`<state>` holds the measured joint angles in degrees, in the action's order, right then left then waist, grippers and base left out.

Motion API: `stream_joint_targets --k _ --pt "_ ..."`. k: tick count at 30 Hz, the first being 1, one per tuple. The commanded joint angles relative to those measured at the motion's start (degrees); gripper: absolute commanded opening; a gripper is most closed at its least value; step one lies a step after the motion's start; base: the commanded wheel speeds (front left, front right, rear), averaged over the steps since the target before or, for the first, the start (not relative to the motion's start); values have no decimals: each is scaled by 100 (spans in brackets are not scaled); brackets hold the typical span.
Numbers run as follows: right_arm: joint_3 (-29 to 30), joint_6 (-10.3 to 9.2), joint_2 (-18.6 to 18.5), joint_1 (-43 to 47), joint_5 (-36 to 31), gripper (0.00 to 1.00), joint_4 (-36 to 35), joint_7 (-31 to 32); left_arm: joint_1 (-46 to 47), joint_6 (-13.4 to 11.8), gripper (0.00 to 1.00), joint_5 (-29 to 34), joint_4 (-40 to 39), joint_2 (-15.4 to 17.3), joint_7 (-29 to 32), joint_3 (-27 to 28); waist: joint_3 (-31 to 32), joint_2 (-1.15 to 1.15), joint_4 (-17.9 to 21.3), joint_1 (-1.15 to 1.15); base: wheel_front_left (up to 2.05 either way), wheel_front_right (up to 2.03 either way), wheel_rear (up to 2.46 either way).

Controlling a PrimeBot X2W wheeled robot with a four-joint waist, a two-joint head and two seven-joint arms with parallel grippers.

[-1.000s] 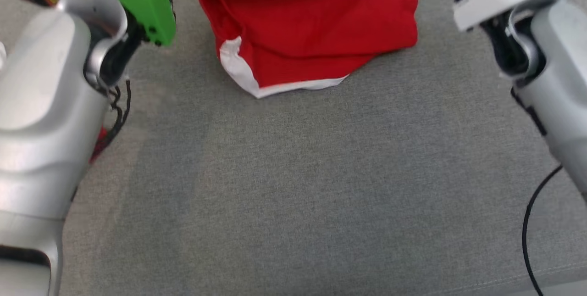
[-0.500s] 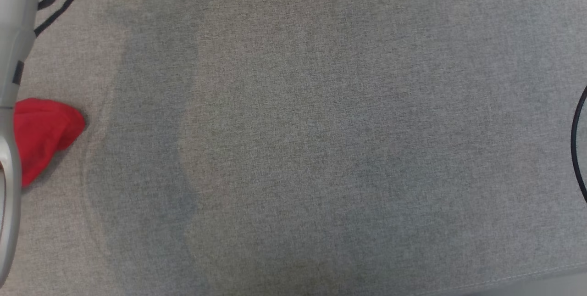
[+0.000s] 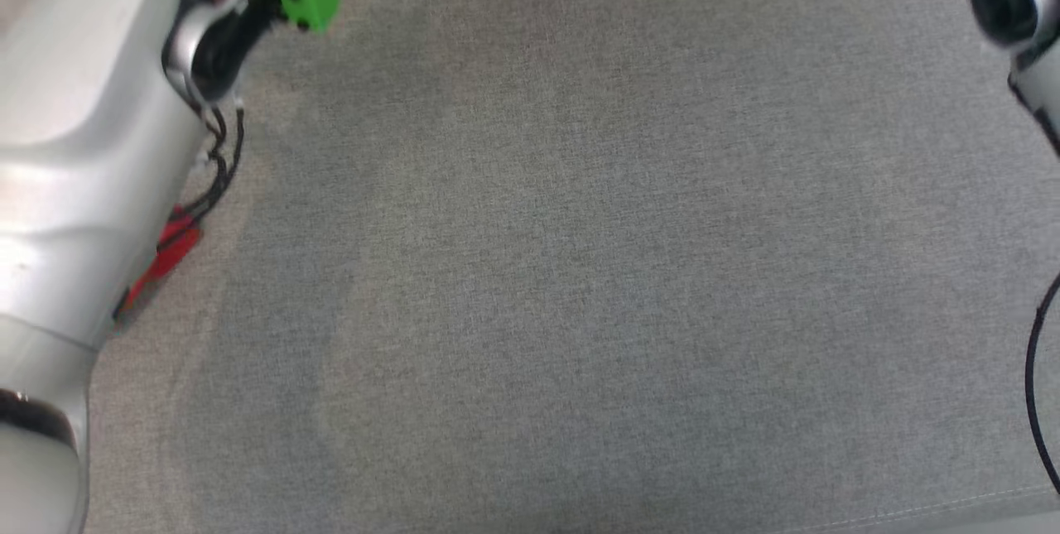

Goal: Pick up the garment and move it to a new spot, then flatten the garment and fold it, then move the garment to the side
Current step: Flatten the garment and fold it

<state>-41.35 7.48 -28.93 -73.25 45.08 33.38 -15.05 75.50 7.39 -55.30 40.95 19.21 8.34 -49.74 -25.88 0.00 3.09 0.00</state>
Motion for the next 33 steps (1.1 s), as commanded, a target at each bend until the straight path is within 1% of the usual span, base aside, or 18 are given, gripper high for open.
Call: stream_joint_targets --k 1,5,7,10,13,16,20,21,25,27,29,33 --pt "-120 3 -105 312 115 0 -19 -18 -309 8 0 -183 -115 79 -41 -75 493 0 27 0 0 0 0" --pt "-622 3 -450 1103 275 0 -50 116 -1186 8 0 -724 -648 339 76 -368 1002 0 73 0 0 0 0" --pt "-883 3 -598 1581 436 0 -208 326 -1592 8 0 -909 -923 485 239 -529 1232 0 59 0 0 0 0" --pt "-1184 2 -1035 2170 666 0 -562 746 -2205 -9 0 -1245 -1276 724 593 -686 1541 0 63 0 0 0 0" --pt "-1383 2 -1292 2718 856 0 -965 1060 -2711 -132 0 -1522 -1654 941 889 -777 1824 0 124 0 0 0 0" --pt "-1448 2 -1582 3264 1072 0 -1410 1343 -3256 -371 0 -1862 -2184 1201 1098 -784 2023 0 186 0 0 0 0" --pt "-1388 2 -1902 3899 1229 0 -1935 1778 -3867 -734 0 -2127 -3037 1587 1312 -882 2201 0 289 0 0 0 0" --pt "-1374 2 -1946 4012 1276 0 -2022 1866 -3954 -791 0 -2169 -3177 1631 1331 -895 2221 0 299 0 0 0 0" --pt "-1149 2 -2320 4577 1456 0 -2565 2430 -4438 -1100 0 -2341 -3999 1876 1526 -1062 2288 0 334 0 0 0 0" --pt "-934 2 -2533 4845 1488 0 -2851 2678 -4614 -1243 0 -2399 -4372 2010 1638 -1154 2291 0 331 0 0 0 0" --pt "-684 2 -2659 5038 1497 0 -3113 2838 -4705 -1344 0 -2471 -4607 2095 1675 -1164 2273 0 312 0 0 0 0" --pt "-80 2 -2738 5280 1401 0 -3505 3086 -4620 -1528 0 -2485 -4775 2189 1758 -1101 2132 0 228 0 0 0 0"
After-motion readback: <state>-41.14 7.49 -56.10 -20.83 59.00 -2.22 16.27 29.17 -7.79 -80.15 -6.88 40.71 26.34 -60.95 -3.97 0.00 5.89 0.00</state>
